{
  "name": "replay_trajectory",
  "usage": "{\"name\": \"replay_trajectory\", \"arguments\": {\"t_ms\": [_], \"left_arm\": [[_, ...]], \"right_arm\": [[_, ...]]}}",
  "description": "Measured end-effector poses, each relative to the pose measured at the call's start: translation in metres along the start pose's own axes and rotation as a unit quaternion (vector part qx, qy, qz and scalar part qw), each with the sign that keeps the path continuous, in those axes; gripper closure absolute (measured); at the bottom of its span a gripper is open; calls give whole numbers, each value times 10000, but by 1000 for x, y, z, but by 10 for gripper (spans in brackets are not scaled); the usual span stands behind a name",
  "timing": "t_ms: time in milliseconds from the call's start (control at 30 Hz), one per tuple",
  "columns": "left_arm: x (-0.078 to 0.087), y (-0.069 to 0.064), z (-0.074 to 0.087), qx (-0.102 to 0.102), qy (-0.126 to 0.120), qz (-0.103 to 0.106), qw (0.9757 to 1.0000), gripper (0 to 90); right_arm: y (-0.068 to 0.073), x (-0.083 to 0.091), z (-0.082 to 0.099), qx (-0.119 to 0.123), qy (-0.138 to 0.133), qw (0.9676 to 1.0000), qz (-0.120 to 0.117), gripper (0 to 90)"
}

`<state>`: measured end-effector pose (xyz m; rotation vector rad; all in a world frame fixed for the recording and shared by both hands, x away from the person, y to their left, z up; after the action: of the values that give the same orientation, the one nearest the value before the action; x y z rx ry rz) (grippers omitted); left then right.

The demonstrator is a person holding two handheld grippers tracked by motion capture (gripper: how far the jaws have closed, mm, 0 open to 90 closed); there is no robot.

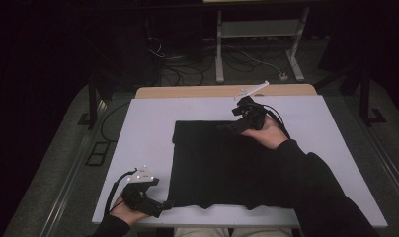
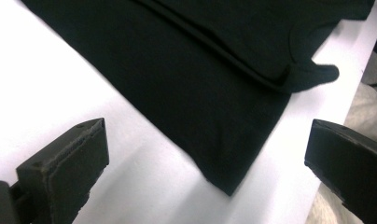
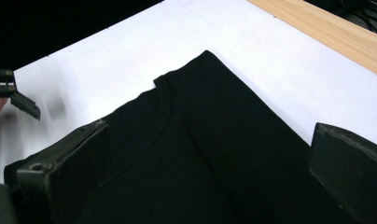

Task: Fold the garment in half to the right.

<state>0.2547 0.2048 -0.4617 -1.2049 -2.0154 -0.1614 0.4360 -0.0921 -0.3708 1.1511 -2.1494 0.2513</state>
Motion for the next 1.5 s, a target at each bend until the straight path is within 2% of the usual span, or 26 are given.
{"name": "replay_trajectory", "arguments": {"t_ms": [333,400,500,533,600,667,767,833,933,1033,1100,1133,1167,1233,1400,1433,1500], "left_arm": [[-7,-7,3,-154,229,62,9996,0],[-9,-9,4,-114,246,106,9996,0],[-13,-11,6,-150,387,162,9990,0],[-12,-11,6,-231,462,165,9985,0],[-12,-11,6,-282,456,156,9984,0],[-13,-13,5,-198,353,139,9991,0],[-13,-12,7,-346,506,174,9980,15],[-15,-13,7,-478,555,112,9973,31],[-15,-14,7,-580,505,29,9970,82],[-14,-14,7,-556,397,2,9977,154],[-13,-14,8,-637,398,-50,9972,224],[-14,-15,8,-605,343,-60,9976,255],[-13,-15,8,-686,368,-79,9969,292],[-14,-15,8,-675,323,-105,9971,359],[-15,-14,7,-457,124,-154,9988,482],[-14,-13,7,-524,182,-159,9983,499],[-15,-13,6,-532,188,-161,9983,526]], "right_arm": [[10,-16,-24,71,-66,9999,-60,0],[11,-20,-27,98,-74,9999,-84,0],[14,-27,-30,122,-45,9999,-110,0],[15,-29,-31,131,-20,9998,-120,0],[16,-33,-33,146,2,9998,-123,0],[17,-38,-36,148,-16,9998,-136,0],[17,-43,-39,148,-46,9998,-114,0],[17,-46,-41,167,-30,9998,-101,0],[19,-50,-45,157,-30,9998,-102,0],[21,-54,-48,158,-46,9998,-126,0],[23,-57,-50,159,-51,9998,-141,0],[23,-58,-51,160,-43,9998,-134,0],[24,-59,-51,163,-44,9998,-144,0],[25,-61,-51,158,-52,9998,-146,0],[23,-64,-52,160,-10,9998,-141,0],[22,-65,-52,154,6,9998,-131,0],[21,-66,-52,134,11,9998,-123,0]]}}
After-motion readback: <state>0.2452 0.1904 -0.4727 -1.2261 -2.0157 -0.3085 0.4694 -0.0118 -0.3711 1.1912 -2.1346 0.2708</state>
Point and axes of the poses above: each handheld gripper's, and its own axes: x roughly backward along the jaws, z roughly out of its underside, y roughly to its left, the point moved 4 cm from there along -x, roughly forward along the jaws, and after that the axes turned 4 degrees about z, right-handed, at the moved point
